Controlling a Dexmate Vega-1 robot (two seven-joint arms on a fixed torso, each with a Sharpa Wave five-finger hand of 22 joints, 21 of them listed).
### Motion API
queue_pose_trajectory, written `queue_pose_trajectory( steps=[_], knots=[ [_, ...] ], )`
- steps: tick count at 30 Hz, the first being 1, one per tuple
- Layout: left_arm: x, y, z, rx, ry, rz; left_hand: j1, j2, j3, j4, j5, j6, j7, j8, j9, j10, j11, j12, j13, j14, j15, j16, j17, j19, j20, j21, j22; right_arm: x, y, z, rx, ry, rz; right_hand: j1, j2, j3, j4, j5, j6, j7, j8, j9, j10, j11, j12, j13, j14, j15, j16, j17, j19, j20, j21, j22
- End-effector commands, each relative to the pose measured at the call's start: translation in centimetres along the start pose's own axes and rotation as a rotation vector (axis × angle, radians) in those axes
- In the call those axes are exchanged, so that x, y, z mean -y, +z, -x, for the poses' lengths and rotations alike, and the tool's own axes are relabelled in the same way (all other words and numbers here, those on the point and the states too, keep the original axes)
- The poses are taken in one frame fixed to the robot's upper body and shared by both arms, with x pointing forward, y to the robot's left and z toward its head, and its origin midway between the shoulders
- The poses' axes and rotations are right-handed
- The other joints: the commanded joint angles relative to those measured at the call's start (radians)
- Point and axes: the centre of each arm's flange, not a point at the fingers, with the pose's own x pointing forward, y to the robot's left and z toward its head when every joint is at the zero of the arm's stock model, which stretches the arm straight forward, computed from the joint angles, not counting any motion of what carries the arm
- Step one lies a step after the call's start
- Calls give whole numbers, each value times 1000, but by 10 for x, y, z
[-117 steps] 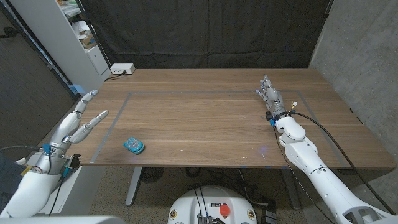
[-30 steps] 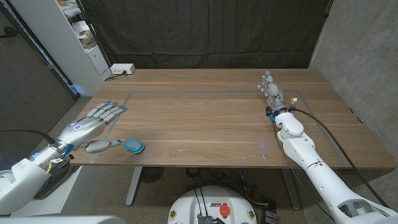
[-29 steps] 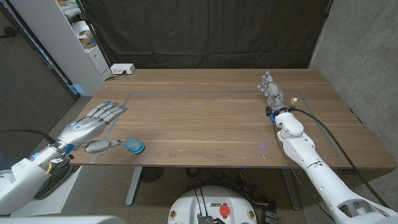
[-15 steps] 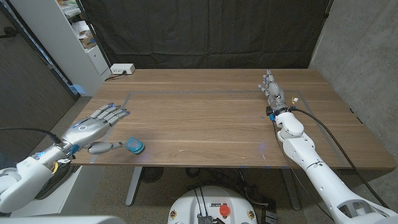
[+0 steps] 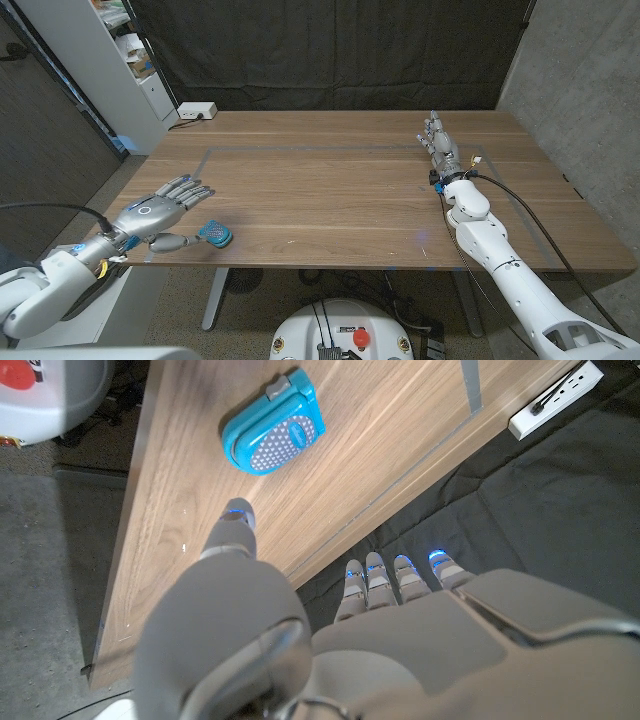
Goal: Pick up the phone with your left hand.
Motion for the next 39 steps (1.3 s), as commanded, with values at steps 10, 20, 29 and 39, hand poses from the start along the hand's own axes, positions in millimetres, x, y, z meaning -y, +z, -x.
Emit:
queue_pose_trajectory(
  steps=[10,20,29,39],
  knots=[
    [5,12,-15,29,-91,-69,20,1,-2,2,13,22,8,8,3,24,4,8,1,19,8,5,1,4,-4,-2,2,4,-2,-4,1,-8,-10,-2,11,-8,2,7,5,0,3,1,5,5,3,3,13,-2,11,1,5,4,-3,5],
    [4,16,-18,33,-131,-121,42,4,-1,-1,20,19,12,3,3,23,8,5,1,25,14,3,1,16,16,1,2,6,0,-3,4,-18,-14,-2,12,-9,2,7,5,1,3,1,5,5,3,3,17,0,12,1,4,5,-3,6],
    [4,16,-19,25,-155,-151,98,27,11,-8,30,8,25,-3,5,22,11,2,3,33,35,1,2,32,48,3,1,7,0,0,5,-27,-16,-3,12,-10,2,7,6,1,3,1,5,7,3,3,18,2,13,1,4,6,-3,6],
    [8,19,-22,40,-147,-155,178,54,26,-14,36,29,22,2,7,51,3,14,13,63,36,6,3,42,49,1,1,5,0,4,7,-29,-18,-4,13,-11,2,8,6,0,3,1,5,5,2,3,19,2,13,1,4,6,-3,6]
  ],
)
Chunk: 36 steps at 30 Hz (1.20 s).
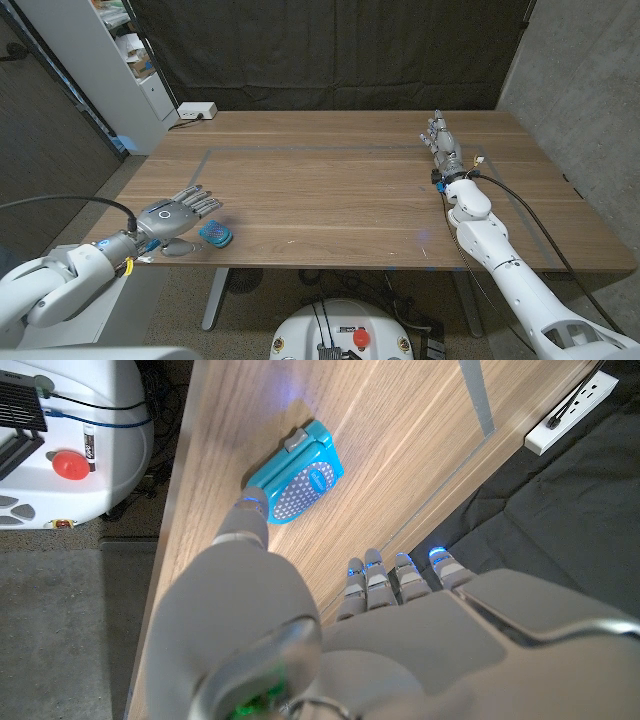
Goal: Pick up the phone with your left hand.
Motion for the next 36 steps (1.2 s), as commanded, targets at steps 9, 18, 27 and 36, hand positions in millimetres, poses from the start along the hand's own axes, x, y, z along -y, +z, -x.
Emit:
queue_pose_trajectory(
  steps=[9,18,27,36],
  knots=[
    [9,13,-9,46,-30,4,50,8,11,2,8,25,-6,4,2,22,-8,11,11,20,-10,4,3,7,-4,-1,1,-2,2,7,9,-7,-5,4,6,-6,3,8,6,0,3,1,4,4,2,3,7,0,5,1,4,6,-3,6],
    [12,13,-8,41,-54,0,57,5,2,9,5,32,-8,3,2,26,-12,13,15,25,-13,3,3,11,5,-1,1,-2,4,10,16,-15,-8,4,6,-7,3,8,6,0,3,1,5,4,2,3,8,0,5,1,4,7,-4,6],
    [18,17,-11,46,-62,11,70,8,-4,14,2,43,-15,3,3,41,-20,19,20,36,-20,4,3,14,4,-1,2,-1,0,12,13,-16,-16,4,7,-8,2,8,5,1,2,1,6,5,2,3,8,0,5,1,3,8,-4,6],
    [22,17,-18,55,-72,24,77,12,-7,17,-1,50,-21,3,3,45,-25,20,23,39,-24,4,4,13,-2,-3,2,1,-2,11,10,-19,-16,4,7,-9,2,8,6,0,2,1,5,6,2,3,8,-1,5,2,4,8,-4,6]
  ],
)
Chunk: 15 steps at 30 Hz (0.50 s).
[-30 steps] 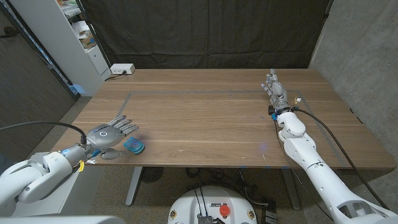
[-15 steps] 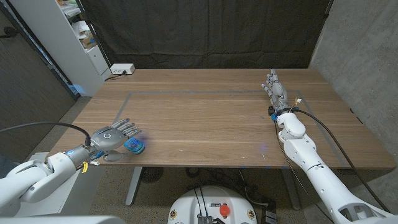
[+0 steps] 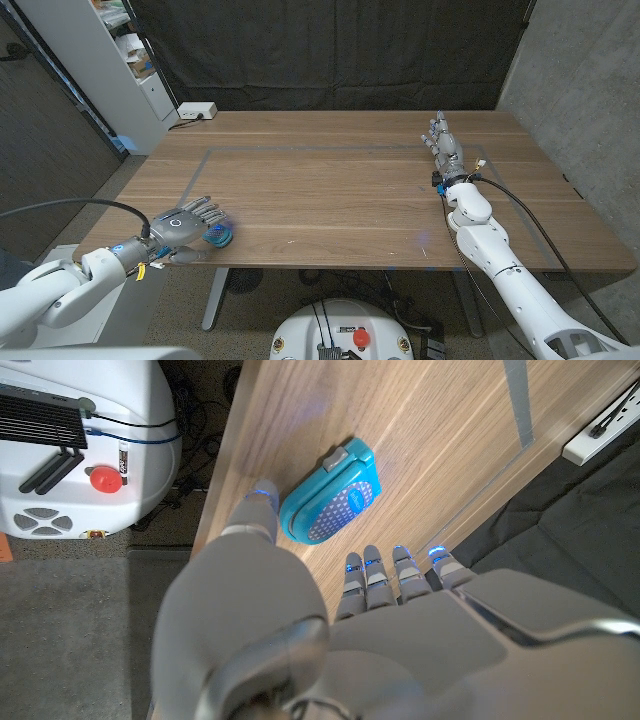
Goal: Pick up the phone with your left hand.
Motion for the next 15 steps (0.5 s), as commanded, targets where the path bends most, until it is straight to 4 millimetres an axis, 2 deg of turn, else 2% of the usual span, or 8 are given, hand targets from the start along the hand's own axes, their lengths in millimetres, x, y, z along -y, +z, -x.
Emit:
queue_pose_trajectory(
  steps=[1,15],
  knots=[
    [7,2,-10,17,-21,11,13,3,-3,5,-1,13,-5,3,3,11,-2,7,3,6,1,3,1,2,-1,-3,2,2,-4,1,-4,-5,-5,4,7,-9,2,8,6,0,2,1,6,5,2,3,9,-1,5,2,4,8,-4,6],
    [6,4,-19,10,-19,5,25,18,-6,10,-7,45,-21,10,3,33,-17,15,9,27,-15,8,1,3,-7,-3,2,3,-11,-5,-19,-7,-12,3,7,-10,1,8,7,-1,3,1,7,5,2,3,12,-1,6,2,5,7,-3,6]
  ],
)
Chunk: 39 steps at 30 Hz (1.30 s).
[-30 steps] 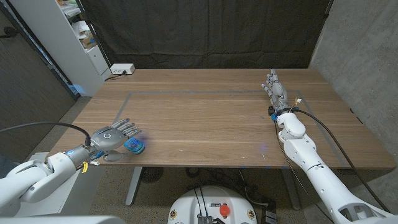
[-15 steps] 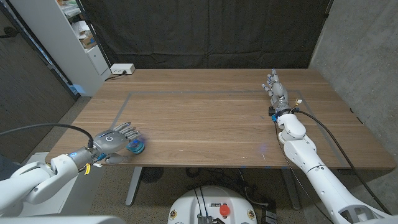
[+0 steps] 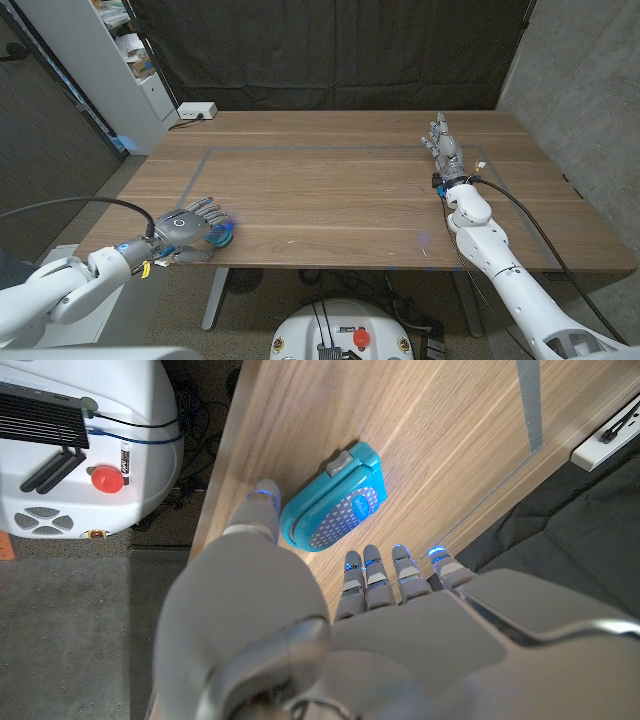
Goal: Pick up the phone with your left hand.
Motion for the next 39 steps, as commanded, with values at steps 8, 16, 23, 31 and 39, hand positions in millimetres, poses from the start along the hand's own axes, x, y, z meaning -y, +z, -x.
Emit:
queue_pose_trajectory(
  steps=[8,16,23,31,39],
  knots=[
    [-3,4,-11,-10,0,-8,36,21,-1,3,-13,73,-23,22,4,65,-27,26,13,63,-27,19,3,10,-13,2,3,5,-10,-6,-18,-3,-14,3,7,-3,1,8,7,0,3,1,7,5,2,3,11,-2,5,2,6,6,-3,6],
    [-4,8,-15,-15,-33,10,64,39,-1,1,-30,138,-49,37,5,120,-55,46,23,119,-56,30,3,21,-23,4,3,10,-13,-6,-24,-6,-19,2,8,-4,1,8,7,1,3,1,7,5,2,3,13,-1,6,2,6,6,-3,6],
    [-4,9,-16,-18,-10,2,80,48,-4,0,-47,185,-68,46,5,161,-64,59,31,155,-75,36,3,24,-19,4,2,12,-14,-6,-27,-11,-19,3,8,-5,1,8,7,0,3,1,8,4,2,3,14,-2,6,2,6,7,-3,6],
    [-3,10,-17,-33,6,-11,109,60,-5,-4,-69,261,-90,62,6,228,-82,80,39,212,-104,45,2,52,-30,10,2,12,-16,-7,-30,-13,-23,3,9,-6,1,8,7,0,2,1,9,4,2,3,15,-3,6,2,6,7,-3,6],
    [-1,7,-20,-33,17,0,141,79,-9,-4,-102,372,-114,85,7,333,-109,110,50,287,-131,57,1,98,-30,17,1,11,-17,-8,-38,-17,-20,2,9,-6,0,8,7,-1,2,1,9,5,3,3,15,-2,6,2,5,8,-4,6]
  ],
)
